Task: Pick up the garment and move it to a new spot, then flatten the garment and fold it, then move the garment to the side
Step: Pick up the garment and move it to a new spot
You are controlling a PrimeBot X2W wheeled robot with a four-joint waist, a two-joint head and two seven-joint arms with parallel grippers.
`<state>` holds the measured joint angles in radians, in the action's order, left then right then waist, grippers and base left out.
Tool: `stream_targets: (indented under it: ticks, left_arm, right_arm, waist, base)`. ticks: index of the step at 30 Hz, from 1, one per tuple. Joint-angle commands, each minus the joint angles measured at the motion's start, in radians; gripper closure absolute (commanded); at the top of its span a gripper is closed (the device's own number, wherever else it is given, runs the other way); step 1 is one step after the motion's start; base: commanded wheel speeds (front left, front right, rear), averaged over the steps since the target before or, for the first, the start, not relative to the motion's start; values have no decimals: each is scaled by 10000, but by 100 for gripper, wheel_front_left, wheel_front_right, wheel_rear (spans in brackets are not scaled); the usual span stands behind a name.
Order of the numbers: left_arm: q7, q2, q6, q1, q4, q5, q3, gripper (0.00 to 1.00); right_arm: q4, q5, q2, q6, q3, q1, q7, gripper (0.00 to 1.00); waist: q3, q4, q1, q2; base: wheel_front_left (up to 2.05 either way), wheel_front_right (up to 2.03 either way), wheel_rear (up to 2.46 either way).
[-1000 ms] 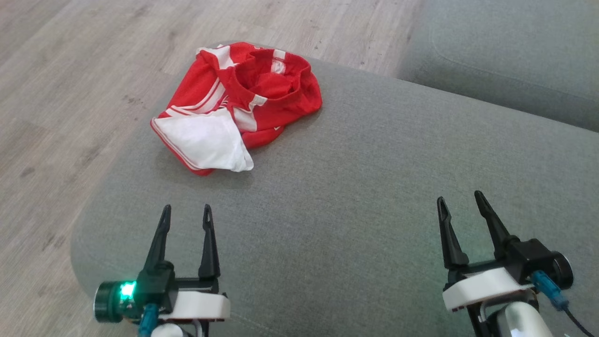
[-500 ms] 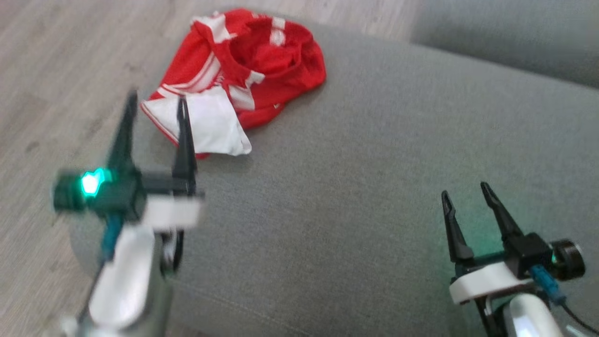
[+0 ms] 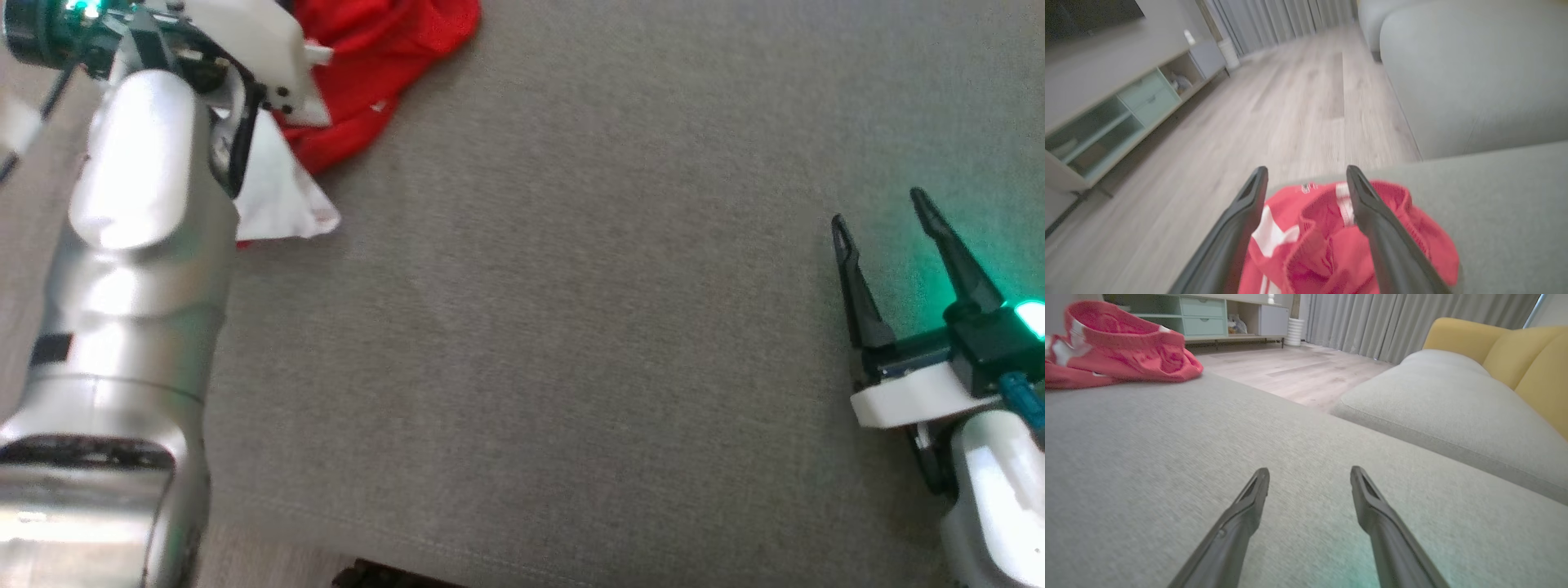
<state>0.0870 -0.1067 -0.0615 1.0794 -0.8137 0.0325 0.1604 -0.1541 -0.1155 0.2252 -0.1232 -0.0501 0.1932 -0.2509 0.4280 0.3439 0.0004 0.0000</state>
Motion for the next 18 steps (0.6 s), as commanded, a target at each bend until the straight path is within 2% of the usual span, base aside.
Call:
stream_targets:
  ticks: [1, 5, 9, 10, 14, 18]
  left_arm:
    - [299, -640, 152, 304, -210, 21, -330, 0]
    - [1016, -935, 520, 652, -1695, -39, -398, 0]
    - [752, -1064, 706, 732, -2434, 55, -474, 0]
    - [455, -1078, 632, 774, -2486, 146, -525, 100]
    - [-683, -1164, 443, 1149, -2512, 188, -457, 100]
    - [-1382, -1206, 323, 1556, -2419, 16, -205, 100]
  right_arm:
    - [390, -34, 124, -75, -188, 166, -109, 0]
    - [468, -1, 131, -75, -261, 242, -109, 0]
    - [468, 1, 80, -75, -299, 232, -109, 0]
    - [457, 1, 72, -75, -316, 242, -109, 0]
    - [332, 55, 57, -75, -396, 354, -109, 0]
    - [242, 139, -38, -75, -479, 448, -109, 0]
  waist:
    - [598, -508, -4, 0]
    - [781, -788, -4, 0]
    - [839, -862, -4, 0]
    - [845, -868, -4, 0]
    - [711, -808, -4, 0]
    - [406, -825, -4, 0]
  base:
    - [0, 0, 0]
    - [0, 0, 0]
    - [0, 0, 0]
    - [0, 0, 0]
    - [0, 0, 0]
    - [0, 0, 0]
